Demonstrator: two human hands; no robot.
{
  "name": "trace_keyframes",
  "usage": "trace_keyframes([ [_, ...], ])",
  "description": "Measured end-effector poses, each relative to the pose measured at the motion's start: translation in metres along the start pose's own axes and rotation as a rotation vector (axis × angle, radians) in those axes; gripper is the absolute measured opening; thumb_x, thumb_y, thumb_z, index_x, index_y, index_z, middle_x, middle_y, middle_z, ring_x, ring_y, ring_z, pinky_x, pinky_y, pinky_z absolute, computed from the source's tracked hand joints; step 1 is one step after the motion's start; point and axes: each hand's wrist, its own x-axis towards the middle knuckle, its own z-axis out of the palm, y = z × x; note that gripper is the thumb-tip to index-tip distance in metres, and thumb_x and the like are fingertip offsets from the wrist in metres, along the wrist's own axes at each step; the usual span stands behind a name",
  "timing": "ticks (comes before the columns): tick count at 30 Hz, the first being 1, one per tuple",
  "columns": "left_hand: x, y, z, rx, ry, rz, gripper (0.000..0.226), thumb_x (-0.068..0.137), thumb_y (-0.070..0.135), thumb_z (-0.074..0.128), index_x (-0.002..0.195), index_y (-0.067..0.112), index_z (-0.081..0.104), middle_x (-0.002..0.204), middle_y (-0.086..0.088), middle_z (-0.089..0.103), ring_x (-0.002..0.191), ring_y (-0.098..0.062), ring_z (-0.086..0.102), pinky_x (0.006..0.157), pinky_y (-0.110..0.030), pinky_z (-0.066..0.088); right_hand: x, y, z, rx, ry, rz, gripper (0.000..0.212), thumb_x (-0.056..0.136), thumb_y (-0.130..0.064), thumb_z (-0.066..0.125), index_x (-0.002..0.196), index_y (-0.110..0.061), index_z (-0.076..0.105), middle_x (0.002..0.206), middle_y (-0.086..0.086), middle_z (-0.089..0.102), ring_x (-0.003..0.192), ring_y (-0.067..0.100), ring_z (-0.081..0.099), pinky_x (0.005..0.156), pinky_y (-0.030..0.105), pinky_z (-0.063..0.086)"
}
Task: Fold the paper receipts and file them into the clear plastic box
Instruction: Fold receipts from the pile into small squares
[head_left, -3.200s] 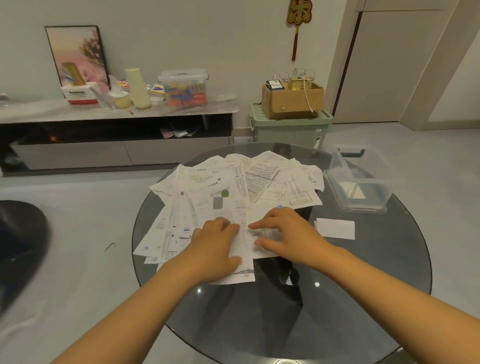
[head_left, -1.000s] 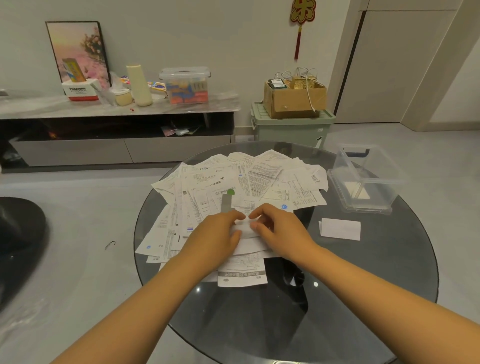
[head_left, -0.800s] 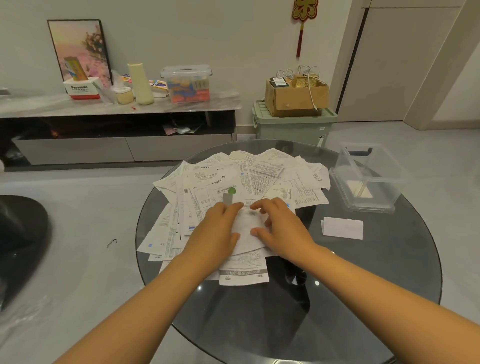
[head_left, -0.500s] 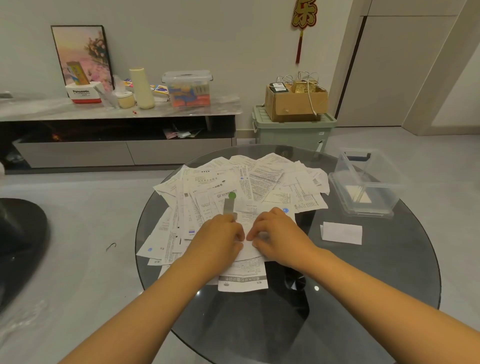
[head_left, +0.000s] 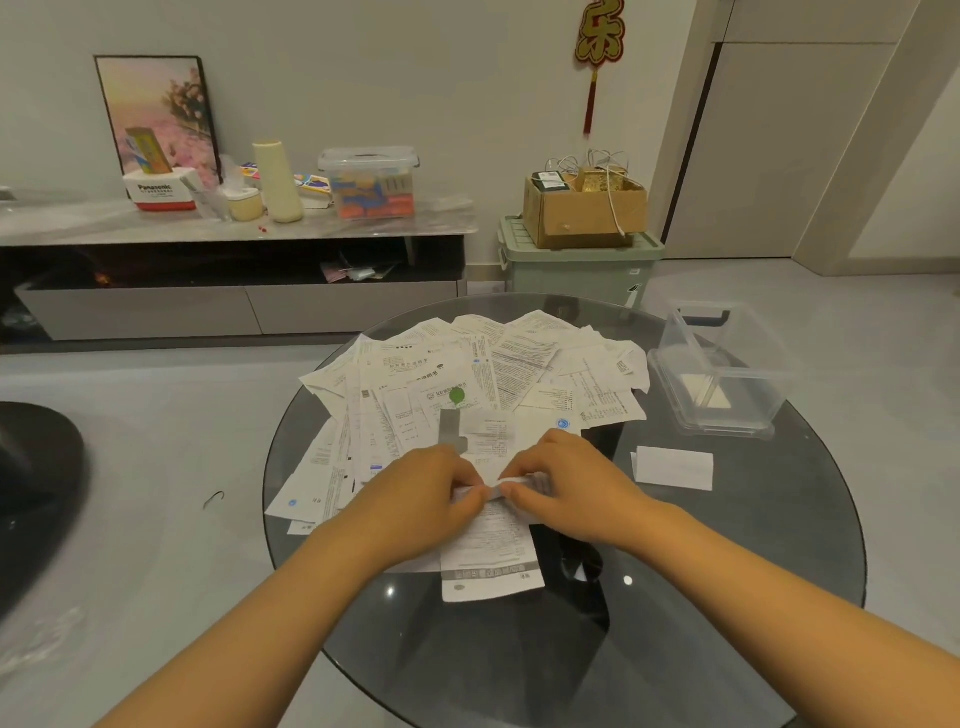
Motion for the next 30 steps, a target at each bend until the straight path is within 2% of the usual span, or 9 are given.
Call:
trace_keyframes([
  [4,0.002,-0.001,0.004,0.041,-0.003,0.004,0.033,0.097,0.038,0.042,0.103,0.021,0.069,0.12,0.002,0.055,0.092,-0.008,0.052,0.075,-0.023,0.041,0.002,-0.003,0.002,0.018,0.027,-0.005,0.021,0.092,-0.038,0.05,0.103,-0.031,0.067,0.094,-0.008,0.065,0.091,0.005,0.047,0.081,0.03,0.044],
  [7,0.003,-0.001,0.002,0.065,-0.007,0.015,0.033,0.095,0.043,0.045,0.11,0.025,0.067,0.122,0.005,0.054,0.094,-0.008,0.054,0.077,-0.022,0.042,0.003,-0.004,0.0,-0.011,0.033,-0.035,0.022,0.092,-0.038,0.049,0.101,-0.03,0.067,0.094,-0.01,0.066,0.091,0.006,0.047,0.08,0.029,0.042],
  [9,0.004,-0.002,0.001,0.088,0.009,0.021,0.031,0.096,0.039,0.045,0.108,0.023,0.069,0.123,0.005,0.054,0.096,-0.008,0.054,0.08,-0.023,0.043,0.004,-0.004,-0.001,-0.028,0.038,-0.052,0.023,0.094,-0.036,0.048,0.1,-0.027,0.068,0.096,-0.01,0.066,0.092,0.008,0.048,0.081,0.028,0.041],
  [14,0.007,-0.003,0.005,0.048,0.036,-0.009,0.033,0.096,0.031,0.047,0.091,0.008,0.069,0.101,0.0,0.06,0.081,-0.01,0.054,0.075,-0.029,0.047,0.005,-0.004,0.002,0.005,0.039,-0.019,0.023,0.094,-0.033,0.048,0.1,-0.024,0.068,0.093,-0.007,0.066,0.091,0.009,0.048,0.08,0.028,0.042],
  [18,0.009,-0.005,0.01,-0.03,0.055,-0.042,0.021,0.095,0.024,0.049,0.112,0.022,0.062,0.098,0.009,0.058,0.081,-0.007,0.054,0.065,-0.016,0.041,0.007,-0.006,0.011,0.078,0.056,0.08,0.021,0.094,-0.032,0.051,0.109,-0.025,0.063,0.087,-0.006,0.057,0.086,0.007,0.043,0.073,0.025,0.036],
  [21,0.011,-0.01,0.014,0.018,0.061,-0.075,0.031,0.093,0.028,0.055,0.124,0.026,0.052,0.11,0.007,0.046,0.089,-0.006,0.046,0.079,-0.018,0.038,0.008,-0.009,0.013,0.094,0.071,0.12,0.03,0.091,-0.032,0.056,0.12,-0.029,0.055,0.095,-0.005,0.055,0.092,0.008,0.043,0.08,0.024,0.039],
  [24,0.013,-0.012,0.015,0.036,0.068,-0.105,0.037,0.09,0.03,0.06,0.126,0.027,0.05,0.119,0.005,0.042,0.105,-0.009,0.044,0.086,-0.019,0.038,0.01,-0.009,0.015,0.045,0.075,0.122,0.04,0.088,-0.034,0.061,0.126,-0.03,0.051,0.113,-0.004,0.05,0.107,0.011,0.041,0.09,0.021,0.035],
  [26,0.015,-0.013,0.014,0.037,0.052,-0.127,0.038,0.088,0.031,0.063,0.123,0.027,0.052,0.115,0.006,0.041,0.113,-0.012,0.042,0.09,-0.023,0.039,0.012,-0.008,0.014,0.011,0.073,0.131,0.041,0.087,-0.036,0.062,0.126,-0.03,0.053,0.119,-0.004,0.047,0.113,0.012,0.037,0.093,0.021,0.029],
  [30,0.017,-0.01,0.011,0.031,0.029,-0.151,0.032,0.083,0.03,0.069,0.113,0.024,0.056,0.103,0.007,0.043,0.103,-0.011,0.044,0.09,-0.025,0.042,0.014,-0.008,0.013,-0.037,0.056,0.13,0.034,0.086,-0.035,0.063,0.118,-0.025,0.059,0.122,-0.005,0.048,0.114,0.014,0.036,0.096,0.025,0.027],
])
